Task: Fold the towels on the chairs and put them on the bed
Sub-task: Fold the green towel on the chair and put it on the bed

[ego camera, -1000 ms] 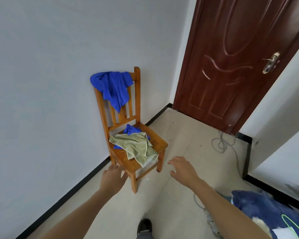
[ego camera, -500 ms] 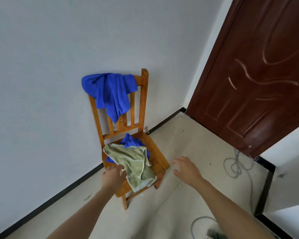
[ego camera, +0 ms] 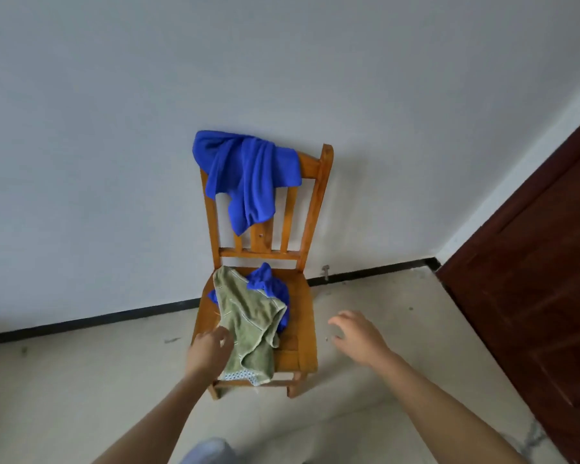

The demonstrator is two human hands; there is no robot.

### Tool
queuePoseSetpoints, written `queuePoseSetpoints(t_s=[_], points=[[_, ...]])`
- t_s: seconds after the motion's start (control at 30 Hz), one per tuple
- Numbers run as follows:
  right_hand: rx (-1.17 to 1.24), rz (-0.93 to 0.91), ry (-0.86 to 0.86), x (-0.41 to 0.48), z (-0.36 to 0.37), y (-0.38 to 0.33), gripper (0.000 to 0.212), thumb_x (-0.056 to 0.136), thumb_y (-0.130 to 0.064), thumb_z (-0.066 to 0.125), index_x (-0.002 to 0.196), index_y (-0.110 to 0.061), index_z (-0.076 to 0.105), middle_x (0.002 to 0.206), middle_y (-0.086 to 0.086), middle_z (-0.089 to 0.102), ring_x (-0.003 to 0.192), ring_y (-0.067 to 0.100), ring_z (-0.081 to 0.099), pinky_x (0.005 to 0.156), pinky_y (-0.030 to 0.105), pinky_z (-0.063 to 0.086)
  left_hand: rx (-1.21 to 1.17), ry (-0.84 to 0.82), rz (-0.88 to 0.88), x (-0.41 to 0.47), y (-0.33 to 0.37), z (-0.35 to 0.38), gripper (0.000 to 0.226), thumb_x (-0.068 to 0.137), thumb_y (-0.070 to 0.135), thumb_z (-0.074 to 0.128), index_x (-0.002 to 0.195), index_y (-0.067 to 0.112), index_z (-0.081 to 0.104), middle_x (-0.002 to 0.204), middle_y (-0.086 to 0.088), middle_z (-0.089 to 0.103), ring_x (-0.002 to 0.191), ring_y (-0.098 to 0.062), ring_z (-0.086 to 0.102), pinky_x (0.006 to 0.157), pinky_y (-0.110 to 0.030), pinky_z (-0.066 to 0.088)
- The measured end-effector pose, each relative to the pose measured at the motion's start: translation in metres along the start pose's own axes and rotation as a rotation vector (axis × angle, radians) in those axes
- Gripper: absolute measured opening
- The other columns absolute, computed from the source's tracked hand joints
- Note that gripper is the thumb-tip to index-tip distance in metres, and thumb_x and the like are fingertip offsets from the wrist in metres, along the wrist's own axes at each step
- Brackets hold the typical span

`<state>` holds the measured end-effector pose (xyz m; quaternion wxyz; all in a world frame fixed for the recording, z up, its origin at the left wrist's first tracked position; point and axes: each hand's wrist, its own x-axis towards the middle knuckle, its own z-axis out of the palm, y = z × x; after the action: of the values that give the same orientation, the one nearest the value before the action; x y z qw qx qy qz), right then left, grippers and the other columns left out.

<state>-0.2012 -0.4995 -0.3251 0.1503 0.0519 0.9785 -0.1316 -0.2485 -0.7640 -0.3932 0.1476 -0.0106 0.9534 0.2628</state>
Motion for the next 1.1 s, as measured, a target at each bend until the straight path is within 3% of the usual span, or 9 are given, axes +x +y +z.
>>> queuePoseSetpoints(t_s=[0.3, 0.5, 0.77, 1.1], points=[[-0.043, -0.268, -0.165, 0.059, 0.008, 0.002, 0.037, 0.091, -0.025, 0.052, 0.128, -0.02, 0.051, 0.134, -0.002, 0.046, 0.121, 0.016, 0.046, 0.098, 0.029, 0.042, -0.091, 0.099, -0.3, -0.048, -0.013, 0.018, 0.028, 0.094, 0.027, 0.045, 0.115, 0.017, 0.061, 0.117, -0.004, 0.064, 0.11, -0.023, 0.054, 0.089, -0.031, 0.044], [-0.085, -0.415, -0.217, 0.1, 0.016, -0.018, 0.038, 0.092, -0.023, 0.051, 0.129, -0.019, 0.05, 0.134, -0.002, 0.047, 0.123, 0.015, 0.042, 0.096, 0.026, 0.038, -0.212, 0.203, -0.411, -0.033, -0.02, 0.02, 0.028, 0.095, 0.023, 0.047, 0.116, 0.011, 0.061, 0.117, -0.006, 0.064, 0.109, -0.023, 0.056, 0.087, -0.029, 0.042], [-0.179, -0.445, -0.309, 0.159, 0.024, -0.018, 0.04, 0.092, -0.023, 0.05, 0.132, -0.02, 0.047, 0.136, -0.002, 0.045, 0.125, 0.015, 0.04, 0.099, 0.027, 0.038, -0.326, 0.109, -0.533, 0.021, -0.02, 0.042, 0.022, 0.091, 0.023, 0.048, 0.101, 0.013, 0.066, 0.103, -0.006, 0.069, 0.092, -0.024, 0.061, 0.077, -0.03, 0.049], [-0.19, -0.483, -0.475, 0.211, 0.067, -0.019, 0.039, 0.092, -0.022, 0.051, 0.13, -0.018, 0.048, 0.136, -0.001, 0.045, 0.127, 0.016, 0.037, 0.099, 0.029, 0.038, -0.294, -0.006, -0.578, 0.065, -0.016, 0.071, 0.026, 0.093, 0.028, 0.048, 0.11, 0.017, 0.063, 0.112, -0.001, 0.065, 0.104, -0.019, 0.057, 0.079, -0.026, 0.044]])
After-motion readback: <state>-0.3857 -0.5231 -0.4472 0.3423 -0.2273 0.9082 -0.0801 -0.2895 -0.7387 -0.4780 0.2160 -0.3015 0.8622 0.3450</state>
